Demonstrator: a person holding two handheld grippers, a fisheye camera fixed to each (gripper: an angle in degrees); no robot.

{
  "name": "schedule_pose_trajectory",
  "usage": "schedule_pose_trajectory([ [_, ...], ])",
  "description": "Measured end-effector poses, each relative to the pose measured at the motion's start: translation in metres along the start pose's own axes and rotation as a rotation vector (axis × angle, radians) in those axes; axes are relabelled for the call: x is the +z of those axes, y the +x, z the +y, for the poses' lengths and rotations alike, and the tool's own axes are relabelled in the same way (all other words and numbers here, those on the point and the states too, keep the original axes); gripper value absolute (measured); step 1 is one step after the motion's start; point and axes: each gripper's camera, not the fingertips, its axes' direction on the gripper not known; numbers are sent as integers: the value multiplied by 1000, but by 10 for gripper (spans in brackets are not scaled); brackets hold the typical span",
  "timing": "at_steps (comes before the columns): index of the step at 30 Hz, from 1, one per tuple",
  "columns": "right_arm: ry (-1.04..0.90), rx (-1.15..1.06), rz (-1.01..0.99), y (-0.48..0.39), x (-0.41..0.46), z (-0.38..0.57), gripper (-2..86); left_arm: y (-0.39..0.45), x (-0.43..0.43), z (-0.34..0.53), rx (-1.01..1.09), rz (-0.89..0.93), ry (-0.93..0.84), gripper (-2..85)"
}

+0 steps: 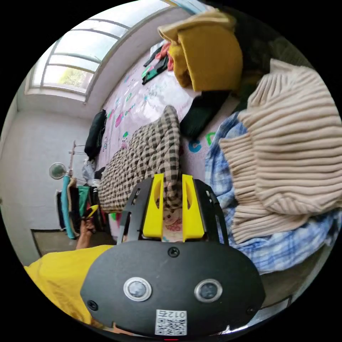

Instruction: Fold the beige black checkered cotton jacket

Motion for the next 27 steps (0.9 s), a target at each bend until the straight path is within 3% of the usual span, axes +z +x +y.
schedule_pose_trajectory([
  [2, 116, -165, 117, -53, -13, 3, 35, 60, -2, -18, 211, -184, 30, 28],
  [5, 87, -406, 196, -133, 22, -3, 16, 131, 36, -44, 446, -314, -32, 15],
  [8, 63, -551, 339, -193, 83, -7, 5, 160, 88, -66, 492, -363, -80, 7],
  [12, 54, -534, 523, -210, 155, -12, 1, 144, 148, -81, 385, -452, -188, 6],
  [14, -50, -472, 626, -195, 208, -11, 0, 122, 181, -72, 350, -401, -266, 5],
  [20, 138, -468, 655, -190, 237, 33, 1, 111, 200, -46, 330, -360, -169, 5],
  [27, 118, -428, 586, -181, 239, 35, 1, 115, 210, -20, 348, -419, -81, 5],
])
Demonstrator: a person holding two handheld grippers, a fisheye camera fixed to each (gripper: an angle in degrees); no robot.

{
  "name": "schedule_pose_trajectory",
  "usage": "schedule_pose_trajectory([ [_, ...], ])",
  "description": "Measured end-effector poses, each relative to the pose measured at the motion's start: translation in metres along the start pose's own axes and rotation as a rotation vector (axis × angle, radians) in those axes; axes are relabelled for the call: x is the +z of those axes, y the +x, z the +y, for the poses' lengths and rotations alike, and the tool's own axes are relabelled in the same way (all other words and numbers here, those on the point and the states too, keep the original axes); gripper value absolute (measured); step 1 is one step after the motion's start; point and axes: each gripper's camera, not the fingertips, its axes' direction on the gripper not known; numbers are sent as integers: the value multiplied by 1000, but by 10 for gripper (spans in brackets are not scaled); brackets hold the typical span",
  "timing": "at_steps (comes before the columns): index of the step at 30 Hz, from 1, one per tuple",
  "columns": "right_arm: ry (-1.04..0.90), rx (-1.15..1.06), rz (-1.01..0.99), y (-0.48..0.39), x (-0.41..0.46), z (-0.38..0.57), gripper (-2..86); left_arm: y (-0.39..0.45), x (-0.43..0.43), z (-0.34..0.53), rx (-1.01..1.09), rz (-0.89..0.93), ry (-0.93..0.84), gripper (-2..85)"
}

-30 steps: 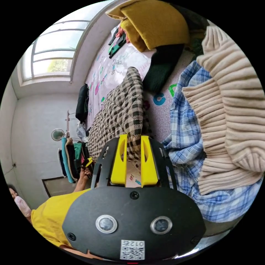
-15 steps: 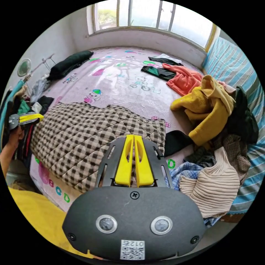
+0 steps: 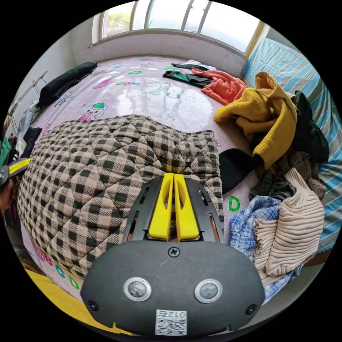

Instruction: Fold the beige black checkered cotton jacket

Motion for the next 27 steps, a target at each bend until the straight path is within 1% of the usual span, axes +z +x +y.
schedule_pose_trajectory([
  [4, -29, 93, -178, 32, -6, 2, 1, -28, -2, 11, -102, 162, 6, 5],
  [7, -103, 189, -345, 63, -18, 0, 1, -50, -11, 15, -200, 295, -54, 5],
  [8, -128, 210, -425, 72, -27, 2, 1, -52, -22, 16, -198, 304, -66, 5],
  [9, -120, 195, -459, 74, -34, 4, 0, -50, -30, 18, -185, 298, -49, 5],
  [10, -71, 142, -490, 70, -54, 10, 0, -43, -53, 25, -151, 284, 30, 5],
  [11, -19, 74, -471, 60, -74, 18, 0, -33, -74, 33, -118, 273, 102, 5],
  [12, -2, 37, -455, 52, -83, 22, 1, -27, -81, 36, -102, 265, 120, 5],
  [14, 24, -101, -372, 16, -101, 36, 1, 4, -86, 46, -19, 193, 122, 6],
  [15, 24, -129, -343, 6, -101, 39, 1, 11, -82, 47, -3, 163, 117, 6],
  [17, -23, -206, -201, -29, -82, 48, 0, 29, -51, 50, 12, 101, 22, 6],
  [19, -80, -241, -137, -48, -57, 55, 0, 33, -26, 54, -34, 110, -29, 6],
  [20, -58, -214, -116, -52, -51, 61, 0, 34, -23, 58, -59, 106, 14, 5],
  [24, -4, -155, -77, -56, -50, 74, 1, 37, -18, 68, -66, 71, 66, 4],
  [27, 18, -129, -61, -54, -48, 82, 1, 26, -14, 76, -154, 124, 97, 4],
])
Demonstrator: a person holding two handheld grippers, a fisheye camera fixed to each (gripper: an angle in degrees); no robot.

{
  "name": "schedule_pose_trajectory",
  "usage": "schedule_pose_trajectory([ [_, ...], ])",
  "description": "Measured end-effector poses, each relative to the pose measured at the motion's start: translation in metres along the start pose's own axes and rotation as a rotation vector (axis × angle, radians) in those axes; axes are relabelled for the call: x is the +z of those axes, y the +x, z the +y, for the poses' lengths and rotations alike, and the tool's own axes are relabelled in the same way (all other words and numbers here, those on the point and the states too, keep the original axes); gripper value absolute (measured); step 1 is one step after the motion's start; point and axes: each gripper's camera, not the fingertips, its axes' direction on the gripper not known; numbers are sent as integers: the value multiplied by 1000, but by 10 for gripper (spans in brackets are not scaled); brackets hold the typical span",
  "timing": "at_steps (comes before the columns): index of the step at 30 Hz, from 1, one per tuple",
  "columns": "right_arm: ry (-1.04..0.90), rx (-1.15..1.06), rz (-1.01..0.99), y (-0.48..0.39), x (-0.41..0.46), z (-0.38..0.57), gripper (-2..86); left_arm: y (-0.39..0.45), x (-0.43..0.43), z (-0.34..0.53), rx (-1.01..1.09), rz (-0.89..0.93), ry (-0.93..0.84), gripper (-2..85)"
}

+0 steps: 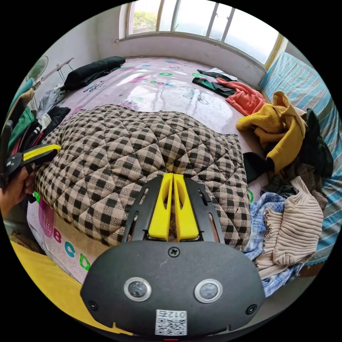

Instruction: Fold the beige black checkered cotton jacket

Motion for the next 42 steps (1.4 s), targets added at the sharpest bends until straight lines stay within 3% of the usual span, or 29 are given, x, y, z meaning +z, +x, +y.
schedule_pose_trajectory([
  [4, -4, 37, -10, 9, -4, 2, 1, -28, -5, 2, -93, 133, 3, 3],
  [7, -21, 126, -137, 42, -21, 6, 0, -45, -26, -2, -87, 202, -41, 4],
  [10, 20, 296, -281, 93, -50, 29, 0, -52, -72, 14, -67, 71, 58, 4],
  [13, 91, 422, -182, 130, -76, 66, 0, -56, -92, 34, -37, -80, 53, 3],
  [16, -1, 447, -113, 149, -63, 87, -1, -63, -57, 46, -5, -46, -166, 4],
  [23, -160, 538, -248, 183, -8, 87, -1, -72, -36, 36, 23, -69, -194, 4],
  [27, -152, 509, -261, 196, -22, 90, -1, -92, -67, 33, -40, 5, -176, 5],
  [30, -37, 464, -218, 196, -62, 104, -1, -105, -111, 44, -97, -34, -78, 5],
  [33, 57, 359, -203, 179, -89, 117, -1, -111, -112, 55, -80, -1, -130, 5],
  [37, -125, 287, -230, 167, -42, 118, -2, -123, -81, 61, -90, 33, -209, 5],
  [42, -150, 338, -280, 190, -24, 117, -2, -140, -91, 40, -75, 49, -258, 6],
])
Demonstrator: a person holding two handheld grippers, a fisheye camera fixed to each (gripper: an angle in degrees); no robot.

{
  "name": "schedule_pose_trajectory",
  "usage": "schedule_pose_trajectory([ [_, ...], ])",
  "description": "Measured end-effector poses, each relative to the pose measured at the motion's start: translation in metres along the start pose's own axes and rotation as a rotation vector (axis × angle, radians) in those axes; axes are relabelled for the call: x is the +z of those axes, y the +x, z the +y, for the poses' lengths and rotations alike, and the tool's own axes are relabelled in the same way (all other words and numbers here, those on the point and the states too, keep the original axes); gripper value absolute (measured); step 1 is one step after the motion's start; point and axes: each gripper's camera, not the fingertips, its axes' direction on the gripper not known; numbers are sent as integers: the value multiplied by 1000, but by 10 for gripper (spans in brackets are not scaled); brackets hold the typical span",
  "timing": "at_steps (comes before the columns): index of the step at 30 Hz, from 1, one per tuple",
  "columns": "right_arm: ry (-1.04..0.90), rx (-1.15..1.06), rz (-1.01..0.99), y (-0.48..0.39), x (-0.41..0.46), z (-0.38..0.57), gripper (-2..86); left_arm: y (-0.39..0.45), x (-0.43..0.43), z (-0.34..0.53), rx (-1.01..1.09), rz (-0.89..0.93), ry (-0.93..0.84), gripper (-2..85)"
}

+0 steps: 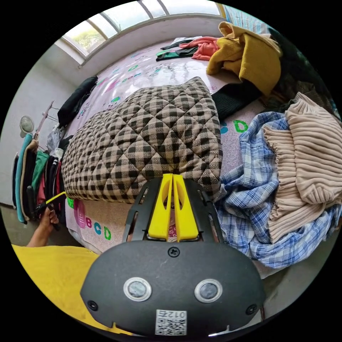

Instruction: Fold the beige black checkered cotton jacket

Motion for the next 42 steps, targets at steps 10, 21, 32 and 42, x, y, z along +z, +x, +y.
schedule_pose_trajectory([
  [10, 70, 17, -29, 42, -27, 18, -1, -25, -70, -64, -40, 18, 192, 6],
  [21, 126, 250, -351, 137, -52, 39, 23, -107, -89, -91, -196, 212, 124, 38],
  [32, 106, 674, -960, 261, 39, 81, 139, -185, -55, -101, -376, 542, -33, 149],
  [42, 35, 659, -938, 259, 100, 26, 164, -191, -43, -108, -328, 772, -26, 104],
])
